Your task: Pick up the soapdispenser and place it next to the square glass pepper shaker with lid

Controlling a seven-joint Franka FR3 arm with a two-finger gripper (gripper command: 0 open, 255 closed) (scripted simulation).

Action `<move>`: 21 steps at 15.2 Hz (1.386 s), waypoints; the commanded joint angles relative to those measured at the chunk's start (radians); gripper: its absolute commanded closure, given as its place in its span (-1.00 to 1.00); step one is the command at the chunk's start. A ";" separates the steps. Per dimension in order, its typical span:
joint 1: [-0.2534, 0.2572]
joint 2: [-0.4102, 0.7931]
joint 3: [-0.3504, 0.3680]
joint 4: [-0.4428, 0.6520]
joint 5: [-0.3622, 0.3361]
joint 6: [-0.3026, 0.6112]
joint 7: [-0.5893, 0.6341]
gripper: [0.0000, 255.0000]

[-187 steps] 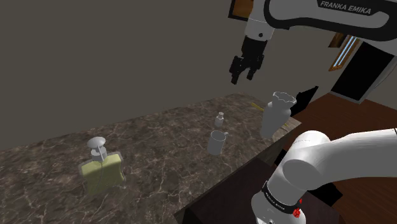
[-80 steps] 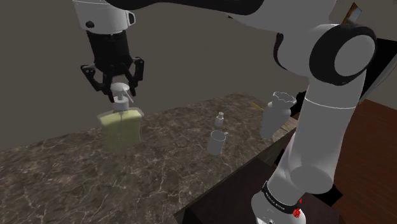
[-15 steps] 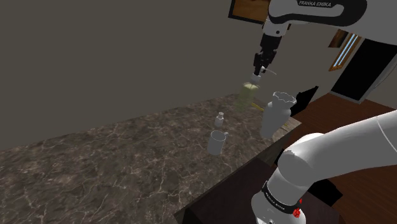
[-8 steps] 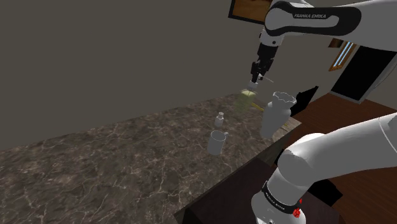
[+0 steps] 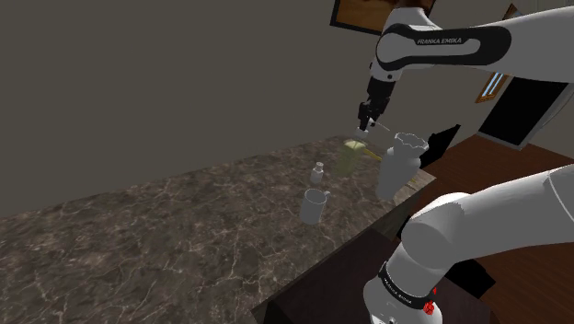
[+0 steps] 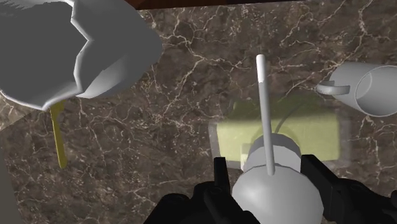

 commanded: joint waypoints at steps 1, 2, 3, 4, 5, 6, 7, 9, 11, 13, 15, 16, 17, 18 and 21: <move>-0.002 -0.001 -0.004 -0.028 -0.004 0.028 0.003 1.00; -0.003 -0.001 -0.006 -0.041 -0.006 0.041 0.004 1.00; -0.003 -0.001 -0.008 -0.054 -0.008 0.054 0.006 1.00; -0.004 0.000 -0.010 -0.067 -0.010 0.068 0.008 1.00; -0.005 0.001 -0.012 -0.080 -0.012 0.081 0.009 1.00; -0.005 0.002 -0.014 -0.092 -0.014 0.095 0.011 1.00; -0.006 0.003 -0.016 -0.105 -0.016 0.108 0.013 1.00; -0.008 0.006 -0.020 -0.129 -0.020 0.136 0.016 1.00; -0.009 0.011 -0.025 -0.152 -0.024 0.164 0.019 1.00; -0.010 0.016 -0.029 -0.175 -0.029 0.192 0.022 1.00; -0.012 0.023 -0.034 -0.197 -0.033 0.220 0.026 1.00; -0.013 0.027 -0.036 -0.208 -0.035 0.235 0.027 1.00; -0.013 0.031 -0.039 -0.218 -0.037 0.249 0.029 1.00; -0.014 0.035 -0.041 -0.229 -0.040 0.264 0.031 1.00; -0.016 0.051 -0.048 -0.259 -0.046 0.309 0.035 1.00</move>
